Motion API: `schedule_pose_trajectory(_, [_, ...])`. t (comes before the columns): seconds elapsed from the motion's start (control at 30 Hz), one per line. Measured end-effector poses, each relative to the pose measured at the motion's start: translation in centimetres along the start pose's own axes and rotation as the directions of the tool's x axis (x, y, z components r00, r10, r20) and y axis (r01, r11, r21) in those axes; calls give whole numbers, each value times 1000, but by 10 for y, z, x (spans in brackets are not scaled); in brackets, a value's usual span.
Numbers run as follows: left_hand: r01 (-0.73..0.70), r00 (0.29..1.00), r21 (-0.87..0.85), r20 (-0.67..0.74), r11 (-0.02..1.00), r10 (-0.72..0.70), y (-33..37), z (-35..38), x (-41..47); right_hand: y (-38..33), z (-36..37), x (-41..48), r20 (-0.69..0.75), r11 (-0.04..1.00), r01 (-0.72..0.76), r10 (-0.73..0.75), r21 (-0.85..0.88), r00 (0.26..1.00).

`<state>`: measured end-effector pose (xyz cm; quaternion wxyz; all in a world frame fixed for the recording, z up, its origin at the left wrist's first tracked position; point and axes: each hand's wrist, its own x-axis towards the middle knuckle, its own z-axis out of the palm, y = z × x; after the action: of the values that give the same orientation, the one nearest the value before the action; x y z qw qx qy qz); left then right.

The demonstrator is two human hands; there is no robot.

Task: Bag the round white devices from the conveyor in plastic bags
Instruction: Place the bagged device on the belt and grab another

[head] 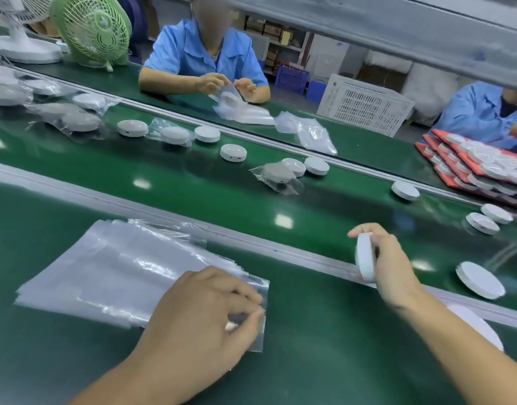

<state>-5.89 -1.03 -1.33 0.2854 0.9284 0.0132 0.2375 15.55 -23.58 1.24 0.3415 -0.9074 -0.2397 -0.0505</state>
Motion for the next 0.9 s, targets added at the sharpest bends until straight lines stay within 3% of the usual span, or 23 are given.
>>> schedule_pose_trajectory(0.07, [26, 999, -24, -26, 999, -27, 5, -3, 1, -14, -7, -44, 74, 971, 239, -240, 22, 968])
schedule_pose_trajectory(0.13, [21, 999, -54, -44, 998, -23, 11, -4, 1, -24, -5, -73, 139, 856, 494, -476, -154, 868])
schedule_pose_trajectory(0.2, [13, 999, -97, -47, 995, -17, 15, -5, 0, -33, 5, -90, 206, 743, 643, -611, -184, 765])
schedule_pose_trajectory(0.23, [12, 999, -118, -43, 993, -17, 16, -4, -1, -38, 10, -94, 202, 755, 648, -622, -102, 756])
schedule_pose_trajectory(0.3, [14, 999, -155, -29, 988, -19, 18, -4, -2, -47, 15, -97, 118, 751, 659, -659, 42, 743])
schedule_pose_trajectory(0.4, [6, 999, -125, -31, 992, -10, 18, -7, -2, -47, 20, -99, -158, 553, 828, -829, -89, 537])
schedule_pose_trajectory(0.43, [2, 999, -104, -36, 995, -5, 17, -7, -2, -44, 20, -98, -219, 550, 827, -827, -119, 518])
schedule_pose_trajectory(0.53, [66, 997, -172, -35, 983, -73, 17, -8, -2, -44, 21, -97, -329, 573, 816, -787, -78, 521])
schedule_pose_trajectory(0.67, [135, 988, -305, -27, 943, -150, 18, -4, -3, -43, 23, -94, -255, 505, 857, -846, -103, 468])
schedule_pose_trajectory(0.77, [165, 981, -373, -31, 913, -190, 21, -2, -3, -43, 25, -96, -238, 509, 858, -842, -59, 483])
schedule_pose_trajectory(0.83, [179, 983, -467, 47, 866, -178, 24, -6, -2, -45, 27, -98, -296, 543, 839, -798, 22, 524])
schedule_pose_trajectory(0.9, [175, 978, -542, 192, 822, -81, 27, -11, -3, -52, 28, -103, -384, 626, 761, -669, 172, 637])
